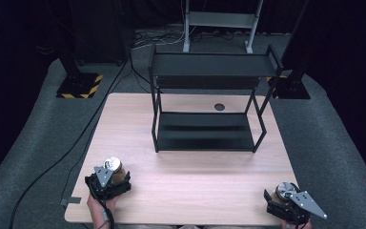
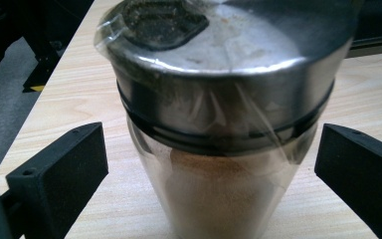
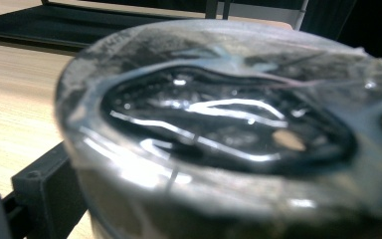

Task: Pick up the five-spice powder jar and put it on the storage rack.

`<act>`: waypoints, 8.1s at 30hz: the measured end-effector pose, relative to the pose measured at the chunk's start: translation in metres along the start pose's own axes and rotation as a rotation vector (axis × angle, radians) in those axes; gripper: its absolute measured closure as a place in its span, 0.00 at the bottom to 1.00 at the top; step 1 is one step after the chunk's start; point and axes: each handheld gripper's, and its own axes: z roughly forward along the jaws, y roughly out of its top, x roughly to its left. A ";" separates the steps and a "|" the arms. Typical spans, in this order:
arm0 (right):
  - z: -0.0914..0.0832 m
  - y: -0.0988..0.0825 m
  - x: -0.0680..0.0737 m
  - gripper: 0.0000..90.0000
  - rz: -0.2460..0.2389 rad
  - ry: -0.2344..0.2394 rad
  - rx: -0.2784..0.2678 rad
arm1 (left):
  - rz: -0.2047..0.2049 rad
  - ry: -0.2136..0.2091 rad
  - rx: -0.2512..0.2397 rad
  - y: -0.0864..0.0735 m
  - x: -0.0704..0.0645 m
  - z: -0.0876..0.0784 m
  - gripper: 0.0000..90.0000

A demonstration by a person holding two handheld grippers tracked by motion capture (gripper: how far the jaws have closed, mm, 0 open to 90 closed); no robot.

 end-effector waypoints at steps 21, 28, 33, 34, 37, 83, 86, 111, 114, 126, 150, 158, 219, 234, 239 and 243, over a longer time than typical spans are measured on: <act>0.000 0.001 0.000 0.00 -0.001 0.000 0.004 | -0.004 -0.008 -0.023 -0.006 0.000 -0.001 0.32; 0.001 0.001 0.000 0.00 -0.002 0.001 0.005 | -0.032 -0.022 -0.035 -0.008 0.003 -0.002 0.34; 0.001 0.001 0.000 0.00 -0.003 0.000 0.006 | -0.034 -0.020 -0.038 -0.008 0.001 -0.002 0.34; 0.001 0.001 0.000 0.00 -0.005 0.000 0.006 | -0.034 -0.020 -0.038 -0.008 0.001 -0.002 0.34; 0.001 0.001 0.000 0.00 -0.005 0.000 0.006 | -0.045 -0.021 -0.043 -0.010 0.002 -0.003 0.34; 0.001 0.002 0.000 0.00 -0.009 0.005 0.009 | -0.007 -0.144 -0.040 0.000 -0.020 -0.001 0.34; 0.001 0.001 0.000 0.00 -0.009 0.005 0.009 | -0.010 -0.154 -0.042 0.000 -0.020 -0.001 0.34; 0.001 0.001 0.000 0.00 -0.008 0.005 0.007 | -0.002 -0.211 -0.027 0.011 -0.035 0.009 0.34; 0.001 0.001 0.000 0.00 -0.009 0.005 0.008 | -0.001 -0.217 -0.030 0.012 -0.037 0.010 0.34; 0.001 0.001 0.000 0.00 -0.008 0.005 0.008 | 0.012 -0.244 -0.034 0.019 -0.043 0.017 0.34; 0.001 0.001 0.000 0.00 -0.009 0.005 0.006 | 0.023 -0.273 -0.037 0.028 -0.051 0.029 0.34; 0.000 0.001 0.000 0.00 -0.009 0.005 0.005 | 0.029 -0.281 -0.042 0.032 -0.054 0.034 0.34; 0.000 0.001 0.000 0.00 -0.008 0.003 0.005 | 0.062 -0.348 -0.067 0.071 -0.079 0.071 0.34; 0.000 0.001 0.000 0.00 -0.006 0.004 0.006 | 0.072 -0.346 -0.071 0.079 -0.084 0.081 0.34; 0.000 0.001 0.000 0.00 -0.008 0.003 0.006 | 0.071 -0.345 -0.072 0.082 -0.086 0.085 0.34; 0.000 0.001 0.000 0.00 -0.009 0.003 0.006 | 0.074 -0.343 -0.071 0.085 -0.088 0.089 0.34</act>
